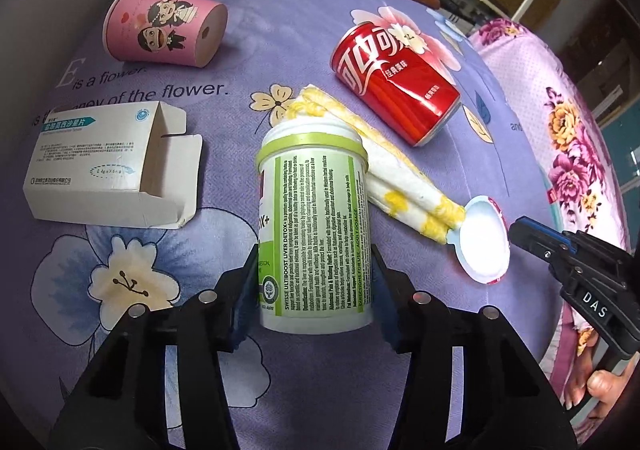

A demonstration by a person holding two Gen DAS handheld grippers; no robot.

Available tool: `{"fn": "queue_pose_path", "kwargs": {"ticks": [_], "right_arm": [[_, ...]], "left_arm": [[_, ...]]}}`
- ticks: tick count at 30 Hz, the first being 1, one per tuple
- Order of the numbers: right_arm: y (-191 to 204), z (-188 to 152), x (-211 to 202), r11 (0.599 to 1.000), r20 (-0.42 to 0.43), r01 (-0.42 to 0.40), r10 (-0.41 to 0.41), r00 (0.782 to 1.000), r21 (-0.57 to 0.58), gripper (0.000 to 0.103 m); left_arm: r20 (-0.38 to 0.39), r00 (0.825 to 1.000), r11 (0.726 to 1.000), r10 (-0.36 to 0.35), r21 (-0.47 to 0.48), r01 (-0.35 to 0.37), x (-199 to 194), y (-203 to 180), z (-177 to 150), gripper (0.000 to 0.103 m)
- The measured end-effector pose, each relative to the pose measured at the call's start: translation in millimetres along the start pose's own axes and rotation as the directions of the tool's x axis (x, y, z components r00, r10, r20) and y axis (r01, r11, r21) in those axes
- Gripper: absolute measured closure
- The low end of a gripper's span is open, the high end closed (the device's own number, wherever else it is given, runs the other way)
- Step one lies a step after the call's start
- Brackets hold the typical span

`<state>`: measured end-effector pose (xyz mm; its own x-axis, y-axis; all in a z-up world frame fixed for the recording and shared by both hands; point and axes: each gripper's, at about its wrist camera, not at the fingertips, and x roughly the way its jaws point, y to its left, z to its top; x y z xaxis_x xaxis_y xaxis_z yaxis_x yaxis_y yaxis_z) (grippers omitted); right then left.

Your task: Collect trash

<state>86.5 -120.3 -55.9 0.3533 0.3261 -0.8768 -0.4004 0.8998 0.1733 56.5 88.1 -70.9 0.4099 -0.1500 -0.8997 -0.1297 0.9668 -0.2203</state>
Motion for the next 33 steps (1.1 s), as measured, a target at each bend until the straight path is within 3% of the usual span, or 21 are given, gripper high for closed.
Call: {"fn": "queue_pose_path", "kwargs": {"ticks": [3,5,6,8,11,20,25,27,28,33], "right_arm": [[-3.5,1.0,0.1,0.999,-0.015,-0.035,0.035,0.999,0.010,0.094],[-2.4,1.7,0.2,0.999,-0.014,-0.041,0.041,0.999,0.003,0.086],[-0.6,2.3,0.7,0.999,-0.016,-0.041,0.041,0.999,-0.005,0.080],[5.3,3.3,0.8,0.999,-0.013,-0.040,0.040,0.999,-0.025,0.051],[19.4,3.2,2.1,0.996,-0.014,-0.028,0.027,1.000,-0.083,0.032],[43.8,3.3,26.8,0.982,-0.059,0.025,-0.036,0.998,-0.186,0.031],[43.9,2.6,38.0,0.983,-0.075,0.034,-0.048,0.996,-0.179,0.032],[43.6,1.3,41.5,0.983,-0.079,0.044,-0.059,0.995,-0.180,0.040],[42.9,0.4,41.1,0.982,-0.069,0.061,-0.074,0.995,-0.179,0.050],[28.4,1.6,29.6,0.993,-0.042,0.047,-0.052,0.998,-0.110,0.051]], "left_arm": [[0.009,1.000,1.000,0.013,0.012,-0.013,-3.2,-1.4,-1.2,0.052],[0.008,1.000,0.999,0.020,0.026,-0.020,-3.7,-1.5,-2.3,0.052],[0.005,1.000,0.999,0.020,0.028,-0.021,-3.8,-0.2,-2.7,0.052],[-0.004,1.000,1.000,0.007,0.012,-0.007,-3.7,4.4,-3.5,0.052],[-0.004,1.000,1.000,-0.005,-0.002,0.005,-5.9,11.4,-2.4,0.052],[0.009,1.000,1.000,-0.027,0.008,0.027,-10.9,25.3,-4.8,0.052],[0.007,0.999,0.999,-0.036,0.016,0.036,-10.8,29.7,-7.4,0.052],[0.008,0.999,0.999,-0.036,0.017,0.036,-10.2,29.8,-8.2,0.052],[0.007,0.999,0.999,-0.037,0.016,0.036,-10.1,29.8,-8.2,0.052],[0.008,0.999,0.999,-0.044,0.019,0.044,-11.3,26.8,-9.5,0.052]]}}
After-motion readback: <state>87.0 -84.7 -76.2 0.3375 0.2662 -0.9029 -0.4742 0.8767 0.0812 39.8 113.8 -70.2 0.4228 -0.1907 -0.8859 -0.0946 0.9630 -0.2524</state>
